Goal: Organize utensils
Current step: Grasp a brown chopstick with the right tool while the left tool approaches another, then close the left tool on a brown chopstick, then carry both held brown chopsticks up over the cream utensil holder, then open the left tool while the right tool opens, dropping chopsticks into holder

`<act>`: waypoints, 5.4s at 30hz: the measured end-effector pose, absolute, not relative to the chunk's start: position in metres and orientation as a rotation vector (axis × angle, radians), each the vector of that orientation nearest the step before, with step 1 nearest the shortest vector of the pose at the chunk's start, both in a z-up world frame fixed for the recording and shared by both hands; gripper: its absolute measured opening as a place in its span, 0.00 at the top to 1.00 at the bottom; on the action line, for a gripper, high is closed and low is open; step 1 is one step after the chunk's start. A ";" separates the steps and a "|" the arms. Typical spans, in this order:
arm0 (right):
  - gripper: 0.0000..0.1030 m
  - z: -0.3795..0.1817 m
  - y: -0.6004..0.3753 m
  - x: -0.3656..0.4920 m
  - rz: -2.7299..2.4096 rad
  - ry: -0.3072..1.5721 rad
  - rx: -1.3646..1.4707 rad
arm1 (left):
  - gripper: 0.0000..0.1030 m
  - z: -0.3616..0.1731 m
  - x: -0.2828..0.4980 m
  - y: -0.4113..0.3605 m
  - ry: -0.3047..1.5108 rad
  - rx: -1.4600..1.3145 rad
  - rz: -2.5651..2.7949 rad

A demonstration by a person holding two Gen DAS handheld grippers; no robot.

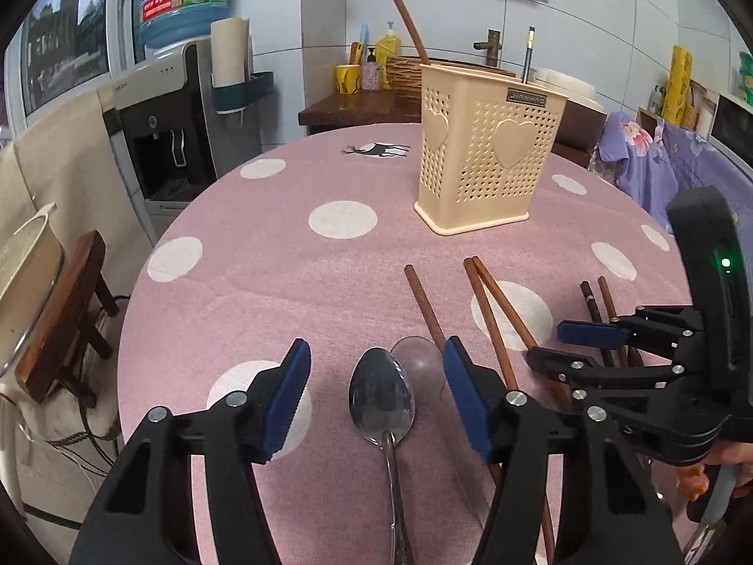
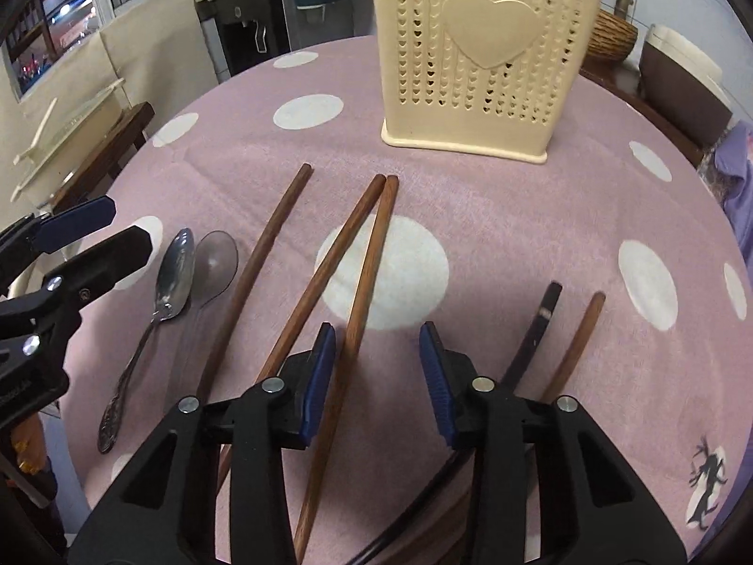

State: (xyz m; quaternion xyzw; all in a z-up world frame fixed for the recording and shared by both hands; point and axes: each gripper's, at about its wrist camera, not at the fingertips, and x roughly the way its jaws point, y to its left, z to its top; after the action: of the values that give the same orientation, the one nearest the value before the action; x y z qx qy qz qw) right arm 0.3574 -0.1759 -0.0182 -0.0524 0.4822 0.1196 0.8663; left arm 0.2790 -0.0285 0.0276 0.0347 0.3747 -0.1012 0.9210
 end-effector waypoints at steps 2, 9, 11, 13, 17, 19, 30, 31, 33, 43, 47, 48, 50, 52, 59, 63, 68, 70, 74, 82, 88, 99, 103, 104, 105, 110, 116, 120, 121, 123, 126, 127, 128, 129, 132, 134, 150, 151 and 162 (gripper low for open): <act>0.71 -0.018 -0.173 0.368 0.241 1.014 -0.104 | 0.46 0.028 0.281 -0.030 0.772 0.077 -0.209; 0.82 -0.018 -0.169 0.409 0.193 1.020 -0.065 | 0.50 0.027 0.299 -0.042 0.816 0.107 -0.232; 0.90 -0.018 -0.171 0.415 0.180 1.019 -0.066 | 0.53 0.025 0.306 -0.046 0.837 0.108 -0.241; 0.90 -0.018 -0.177 0.419 0.189 1.029 -0.036 | 0.56 0.023 0.312 -0.051 0.862 0.103 -0.259; 0.90 -0.017 -0.193 0.420 0.204 1.050 0.045 | 0.60 0.019 0.324 -0.060 0.897 0.105 -0.280; 0.90 -0.017 -0.200 0.418 0.205 1.051 0.069 | 0.62 0.015 0.332 -0.064 0.920 0.101 -0.291; 0.90 -0.016 -0.222 0.410 0.206 1.047 0.131 | 0.80 -0.006 0.371 -0.085 1.012 0.136 -0.270; 0.90 -0.016 -0.222 0.410 0.206 1.046 0.134 | 0.80 -0.007 0.373 -0.085 1.012 0.139 -0.265; 0.90 -0.015 -0.224 0.409 0.205 1.044 0.140 | 0.84 -0.007 0.375 -0.085 1.002 0.143 -0.255; 0.90 -0.015 -0.225 0.408 0.196 1.041 0.140 | 0.88 -0.009 0.381 -0.087 0.980 0.129 -0.218; 0.90 -0.015 -0.223 0.408 0.190 1.041 0.135 | 0.90 -0.010 0.381 -0.085 0.973 0.106 -0.209; 0.90 -0.015 -0.222 0.408 0.189 1.041 0.135 | 0.90 -0.009 0.381 -0.085 0.972 0.100 -0.209; 0.90 -0.015 -0.222 0.408 0.189 1.039 0.142 | 0.90 -0.009 0.382 -0.082 0.972 0.075 -0.212; 0.90 -0.015 -0.224 0.409 0.191 1.037 0.151 | 0.90 -0.008 0.382 -0.079 0.966 0.055 -0.215; 0.91 0.003 -0.232 0.405 0.220 0.984 0.227 | 0.91 0.019 0.368 -0.069 0.885 -0.021 -0.251; 0.91 0.026 -0.234 0.397 0.255 0.933 0.263 | 0.91 0.044 0.355 -0.064 0.826 -0.077 -0.290; 0.92 0.063 -0.234 0.378 0.320 0.849 0.283 | 0.91 0.076 0.329 -0.056 0.736 -0.122 -0.340; 0.92 0.081 -0.235 0.367 0.352 0.809 0.285 | 0.91 0.090 0.317 -0.054 0.696 -0.130 -0.365; 0.92 0.112 -0.234 0.347 0.404 0.739 0.258 | 0.92 0.113 0.301 -0.046 0.628 -0.150 -0.400; 0.92 0.144 -0.235 0.325 0.449 0.697 0.236 | 0.92 0.133 0.288 -0.034 0.570 -0.179 -0.431; 0.92 0.150 -0.237 0.327 0.455 0.698 0.231 | 0.92 0.143 0.282 -0.030 0.546 -0.172 -0.431; 0.92 0.176 -0.247 0.334 0.429 0.647 0.222 | 0.92 0.174 0.286 -0.033 0.481 -0.142 -0.415; 0.92 0.195 -0.254 0.347 0.399 0.602 0.223 | 0.92 0.204 0.296 -0.038 0.436 -0.138 -0.414; 0.92 0.205 -0.255 0.351 0.387 0.579 0.211 | 0.92 0.214 0.300 -0.039 0.421 -0.138 -0.412; 0.92 0.213 -0.256 0.355 0.379 0.557 0.208 | 0.92 0.222 0.303 -0.040 0.409 -0.137 -0.409; 0.92 0.274 -0.266 0.380 0.310 0.404 0.204 | 0.92 0.283 0.330 -0.044 0.332 -0.165 -0.394; 0.92 0.316 -0.271 0.415 0.175 0.258 0.165 | 0.92 0.327 0.364 -0.055 0.217 -0.180 -0.322; 0.92 0.304 -0.269 0.438 0.107 0.245 0.159 | 0.92 0.314 0.384 -0.070 0.190 -0.184 -0.245; 0.92 0.299 -0.268 0.443 0.090 0.241 0.151 | 0.92 0.307 0.388 -0.074 0.182 -0.179 -0.222; 0.92 0.283 -0.265 0.451 0.060 0.240 0.134 | 0.92 0.292 0.396 -0.081 0.192 -0.175 -0.203; 0.92 0.258 -0.267 0.465 0.052 0.287 0.151 | 0.92 0.264 0.406 -0.087 0.237 -0.172 -0.197; 0.92 0.247 -0.267 0.470 0.050 0.311 0.155 | 0.92 0.254 0.409 -0.088 0.261 -0.174 -0.200; 0.92 0.241 -0.268 0.472 0.050 0.325 0.157 | 0.92 0.244 0.411 -0.089 0.282 -0.174 -0.203; 0.92 0.233 -0.268 0.473 0.048 0.336 0.160 | 0.92 0.237 0.413 -0.090 0.298 -0.173 -0.203; 0.92 0.215 -0.273 0.478 0.047 0.376 0.186 | 0.92 0.213 0.416 -0.087 0.350 -0.181 -0.209; 0.92 0.204 -0.276 0.478 0.043 0.399 0.198 | 0.92 0.200 0.418 -0.084 0.384 -0.198 -0.211; 0.84 0.164 -0.282 0.470 0.049 0.459 0.219 | 0.67 0.161 0.411 -0.075 0.456 -0.205 -0.235; 0.70 0.163 -0.282 0.468 0.051 0.463 0.220 | 0.58 0.160 0.407 -0.073 0.455 -0.209 -0.239; 0.48 0.148 -0.279 0.404 0.041 0.495 0.136 | 0.12 0.128 0.350 -0.051 0.584 -0.199 -0.322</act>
State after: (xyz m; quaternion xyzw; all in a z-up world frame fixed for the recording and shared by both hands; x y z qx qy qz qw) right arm 0.4038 -0.2787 0.1478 0.0673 0.2450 0.0202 0.9670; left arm 0.3497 -0.0513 0.1284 -0.0975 0.2861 -0.1580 0.9400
